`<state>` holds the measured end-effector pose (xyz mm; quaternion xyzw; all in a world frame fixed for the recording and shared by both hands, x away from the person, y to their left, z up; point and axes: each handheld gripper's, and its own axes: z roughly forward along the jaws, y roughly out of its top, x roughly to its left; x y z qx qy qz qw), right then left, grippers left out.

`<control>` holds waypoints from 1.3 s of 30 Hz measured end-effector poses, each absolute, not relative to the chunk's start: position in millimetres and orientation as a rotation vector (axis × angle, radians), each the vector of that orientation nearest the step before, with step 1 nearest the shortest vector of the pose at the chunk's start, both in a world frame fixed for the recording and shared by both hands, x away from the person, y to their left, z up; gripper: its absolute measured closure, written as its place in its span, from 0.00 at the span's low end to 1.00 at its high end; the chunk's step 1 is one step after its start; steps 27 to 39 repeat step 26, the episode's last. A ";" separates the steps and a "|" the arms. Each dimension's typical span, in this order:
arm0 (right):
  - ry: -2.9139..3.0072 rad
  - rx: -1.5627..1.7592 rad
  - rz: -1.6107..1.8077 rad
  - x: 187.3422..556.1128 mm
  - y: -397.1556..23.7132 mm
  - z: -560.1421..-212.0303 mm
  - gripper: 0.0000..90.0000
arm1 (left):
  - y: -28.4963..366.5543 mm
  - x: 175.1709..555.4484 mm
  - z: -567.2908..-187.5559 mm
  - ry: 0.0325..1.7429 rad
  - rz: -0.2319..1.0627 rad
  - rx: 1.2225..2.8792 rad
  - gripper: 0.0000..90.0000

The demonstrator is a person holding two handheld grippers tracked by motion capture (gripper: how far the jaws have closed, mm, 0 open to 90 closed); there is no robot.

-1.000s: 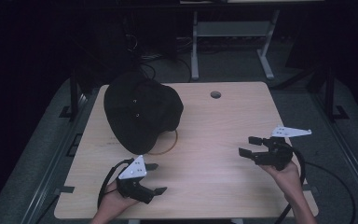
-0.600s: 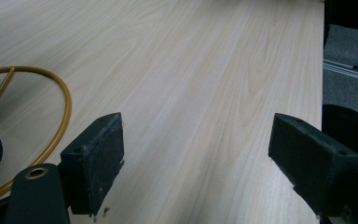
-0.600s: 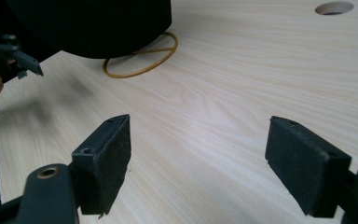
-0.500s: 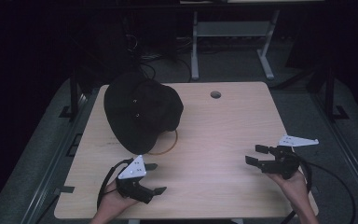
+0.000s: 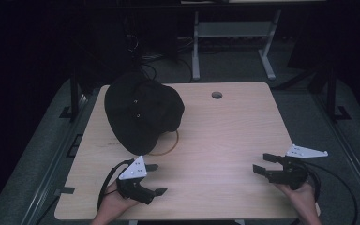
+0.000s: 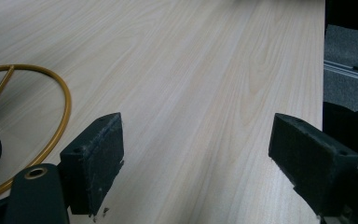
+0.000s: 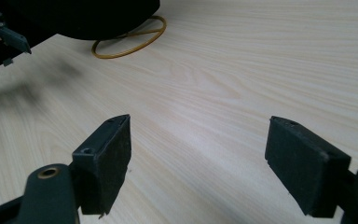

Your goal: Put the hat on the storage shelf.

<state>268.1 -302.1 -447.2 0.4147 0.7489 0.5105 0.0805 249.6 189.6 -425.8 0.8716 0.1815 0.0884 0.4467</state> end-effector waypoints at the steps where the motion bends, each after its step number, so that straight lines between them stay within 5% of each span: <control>1: 2.236 1.242 1.529 266.4 -303.2 -448.0 0.25 | 189.6 249.6 -425.9 0.451 0.218 2.157 0.19; 26: 2.163 1.197 1.548 208.4 -304.8 -465.1 0.21 | 193.9 250.3 -428.0 0.489 0.208 2.143 0.19; 39: 2.163 1.197 1.548 208.4 -304.8 -465.1 0.21 | 193.9 250.3 -428.0 0.489 0.208 2.143 0.19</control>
